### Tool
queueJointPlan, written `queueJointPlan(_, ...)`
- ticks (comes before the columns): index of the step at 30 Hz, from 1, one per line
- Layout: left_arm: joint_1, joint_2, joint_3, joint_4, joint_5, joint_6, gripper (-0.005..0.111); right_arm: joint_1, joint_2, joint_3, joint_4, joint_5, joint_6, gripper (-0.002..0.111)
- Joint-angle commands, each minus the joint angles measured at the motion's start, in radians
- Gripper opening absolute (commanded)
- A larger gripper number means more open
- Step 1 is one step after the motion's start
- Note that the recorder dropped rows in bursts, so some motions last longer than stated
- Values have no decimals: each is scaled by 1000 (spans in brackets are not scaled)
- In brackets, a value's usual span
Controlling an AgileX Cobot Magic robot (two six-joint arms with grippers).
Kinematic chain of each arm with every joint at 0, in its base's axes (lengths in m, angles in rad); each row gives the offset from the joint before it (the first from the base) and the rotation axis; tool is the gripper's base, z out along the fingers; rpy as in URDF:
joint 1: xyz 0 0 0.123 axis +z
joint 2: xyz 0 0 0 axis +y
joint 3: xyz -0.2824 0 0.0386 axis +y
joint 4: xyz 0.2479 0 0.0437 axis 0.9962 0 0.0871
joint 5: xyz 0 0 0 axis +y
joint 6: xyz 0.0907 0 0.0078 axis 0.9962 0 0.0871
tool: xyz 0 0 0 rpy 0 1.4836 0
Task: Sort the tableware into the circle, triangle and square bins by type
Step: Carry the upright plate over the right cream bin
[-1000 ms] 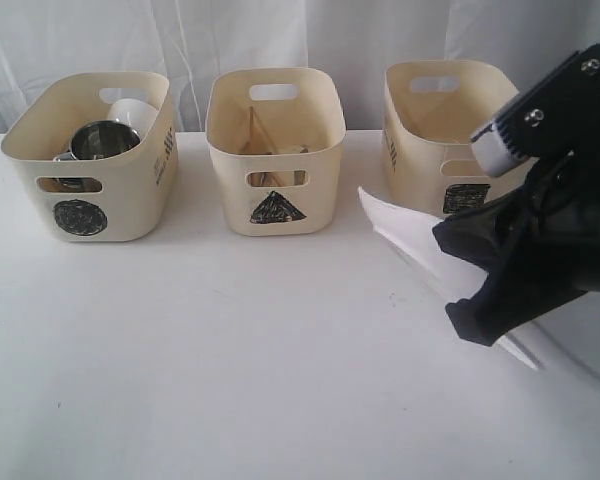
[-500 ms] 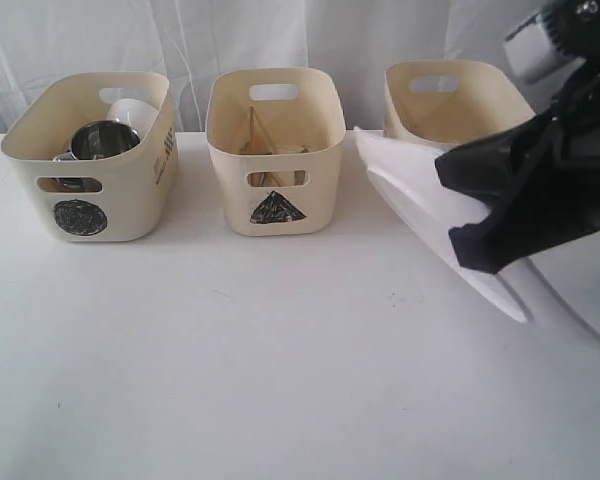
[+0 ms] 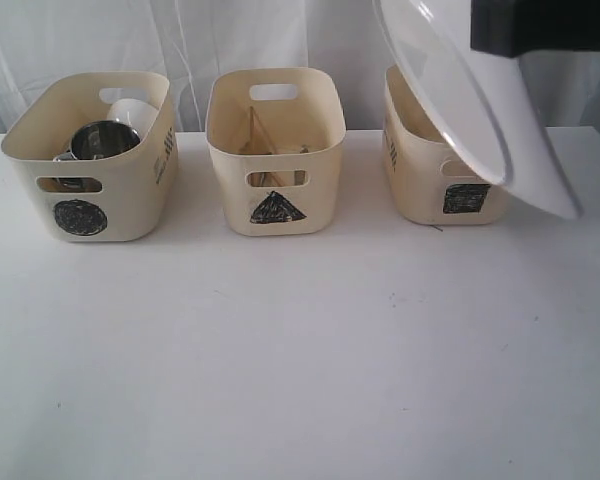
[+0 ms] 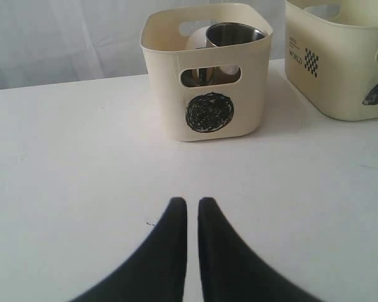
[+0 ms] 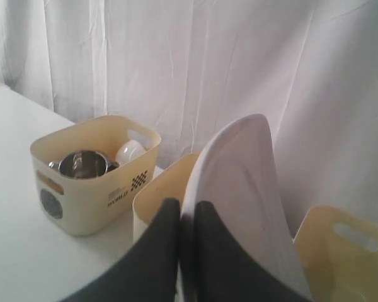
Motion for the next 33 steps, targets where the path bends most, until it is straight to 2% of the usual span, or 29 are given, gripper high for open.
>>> queueJointPlan(1,0,-5,4,-11,-5,-6,13,0,30,-50,-14,-103,-37,0)
queueJointPlan(7,0,-5,4,-11,-5,-6,13,-7,106,-115,-17,-142,-85,0)
queueJointPlan(16,0,-5,4,-11,-5,-6,13,-96,204,-157,-24,-242,-85,0)
queueJointPlan(33,0,-5,4,-11,-5,-6,13,-111,436,-252,-24,-360,-85,0)
